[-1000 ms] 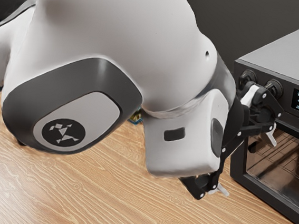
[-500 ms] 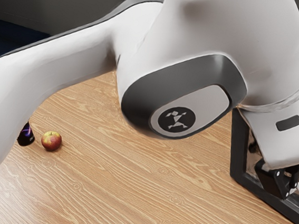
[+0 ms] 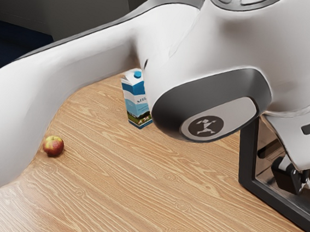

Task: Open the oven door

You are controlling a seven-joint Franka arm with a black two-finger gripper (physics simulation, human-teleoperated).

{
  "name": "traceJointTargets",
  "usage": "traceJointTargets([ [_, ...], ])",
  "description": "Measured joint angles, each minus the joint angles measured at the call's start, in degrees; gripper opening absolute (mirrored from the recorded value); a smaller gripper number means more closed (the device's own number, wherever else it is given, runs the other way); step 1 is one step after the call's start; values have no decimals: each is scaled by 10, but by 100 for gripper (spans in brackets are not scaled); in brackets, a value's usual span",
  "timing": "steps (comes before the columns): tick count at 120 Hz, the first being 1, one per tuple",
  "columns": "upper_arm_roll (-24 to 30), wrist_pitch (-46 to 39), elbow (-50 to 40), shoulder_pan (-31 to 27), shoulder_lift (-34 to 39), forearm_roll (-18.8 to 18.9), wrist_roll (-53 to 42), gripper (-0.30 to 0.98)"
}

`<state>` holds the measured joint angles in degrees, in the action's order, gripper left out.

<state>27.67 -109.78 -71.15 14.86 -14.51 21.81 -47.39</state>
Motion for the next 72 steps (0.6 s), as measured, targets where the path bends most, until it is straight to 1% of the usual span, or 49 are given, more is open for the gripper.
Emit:
traceJointTargets([
  [14, -14, 2, -14, -2, 10, 18, 13, 69],
  [35, -18, 2, -26, -11, 12, 24, 25, 69],
  [50, -16, 3, -2, -2, -17, 26, 32, 69],
  [72, -16, 7, 17, 6, -41, 28, 40, 69],
])
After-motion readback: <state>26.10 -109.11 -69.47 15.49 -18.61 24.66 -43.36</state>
